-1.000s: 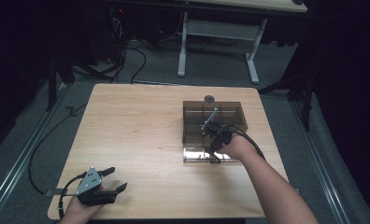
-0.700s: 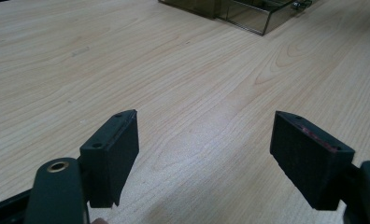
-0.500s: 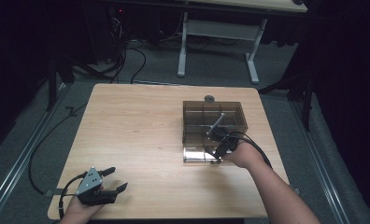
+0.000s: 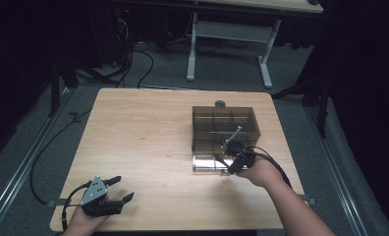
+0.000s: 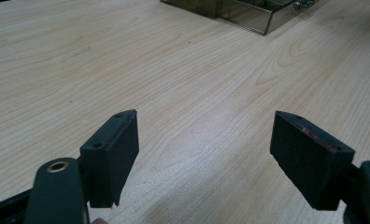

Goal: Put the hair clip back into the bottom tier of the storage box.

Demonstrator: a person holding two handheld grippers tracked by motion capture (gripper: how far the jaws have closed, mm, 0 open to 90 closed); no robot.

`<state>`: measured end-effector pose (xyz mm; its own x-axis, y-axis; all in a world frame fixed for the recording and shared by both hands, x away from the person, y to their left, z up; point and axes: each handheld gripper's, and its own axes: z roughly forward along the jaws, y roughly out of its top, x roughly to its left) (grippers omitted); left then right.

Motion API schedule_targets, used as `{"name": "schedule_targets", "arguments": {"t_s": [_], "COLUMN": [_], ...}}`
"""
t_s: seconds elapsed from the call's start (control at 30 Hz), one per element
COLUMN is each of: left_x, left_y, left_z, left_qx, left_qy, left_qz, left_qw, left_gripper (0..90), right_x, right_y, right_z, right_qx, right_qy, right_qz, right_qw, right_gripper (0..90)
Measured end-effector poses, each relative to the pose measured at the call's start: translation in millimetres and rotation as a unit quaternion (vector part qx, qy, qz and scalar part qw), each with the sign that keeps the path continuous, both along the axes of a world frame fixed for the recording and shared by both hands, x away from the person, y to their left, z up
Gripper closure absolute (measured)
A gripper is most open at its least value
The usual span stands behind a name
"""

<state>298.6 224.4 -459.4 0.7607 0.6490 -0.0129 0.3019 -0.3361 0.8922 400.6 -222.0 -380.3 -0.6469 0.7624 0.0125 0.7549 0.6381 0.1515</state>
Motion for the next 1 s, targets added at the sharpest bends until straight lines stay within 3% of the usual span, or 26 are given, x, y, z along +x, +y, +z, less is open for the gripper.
{"name": "schedule_targets", "arguments": {"t_s": [0.37,0.43,0.47,0.5,0.53,0.57,0.6,0.63,0.8,0.83,0.97,1.0], "left_x": [0.0,0.0,0.0,0.0,0.0,0.0,0.0,0.0,0.1,0.1,0.2,0.2], "left_y": [0.3,0.3,0.3,0.4,0.4,0.3,0.4,0.4,0.6,0.6,0.7,0.7], "left_z": [0.0,0.0,0.0,0.0,0.0,0.0,0.0,0.0,0.1,0.1,0.1,0.1], "left_qx": [0.000,0.000,0.000,0.000,0.000,0.000,0.000,0.000,0.000,0.000,-0.001,-0.001], "left_qy": [-0.001,-0.001,-0.001,-0.001,-0.001,-0.001,-0.001,-0.001,0.000,0.000,0.000,0.000], "left_qz": [0.002,0.001,0.001,0.002,0.002,0.002,0.002,0.002,0.002,0.002,0.003,0.003], "left_qw": [1.0000,1.0000,1.0000,1.0000,1.0000,1.0000,1.0000,1.0000,1.0000,1.0000,1.0000,1.0000], "left_gripper": [24.2,24.2,24.2,24.2,24.2,24.2,24.2,24.2,24.1,24.1,24.1,24.1], "right_x": [-12.6,-16.4,-17.9,-18.2,-18.2,-23.2,-25.4,-25.5,-33.6,-37.3,-46.0,-46.0], "right_y": [-1.9,-1.1,-1.2,-3.1,-3.1,0.0,-0.1,-2.4,-2.5,-4.1,-8.1,-8.1], "right_z": [-13.0,-13.2,-13.7,-15.6,-15.6,-14.8,-14.6,-16.2,-19.2,-20.9,-24.2,-24.2], "right_qx": [0.010,0.022,0.025,0.028,0.028,0.023,0.032,0.042,0.052,0.065,0.079,0.079], "right_qy": [-0.003,-0.002,-0.007,-0.025,-0.025,-0.021,-0.026,-0.040,-0.061,-0.070,-0.113,-0.113], "right_qz": [-0.008,-0.022,-0.021,0.004,0.004,-0.022,-0.024,-0.004,-0.016,-0.024,-0.037,-0.037], "right_qw": [0.9999,0.9995,0.9994,0.9993,0.9993,0.9993,0.9989,0.9983,0.9967,0.9951,0.9898,0.9898], "right_gripper": [71.5,70.7,70.1,68.3,68.3,67.7,67.0,65.1,61.6,59.5,55.6,55.6]}}
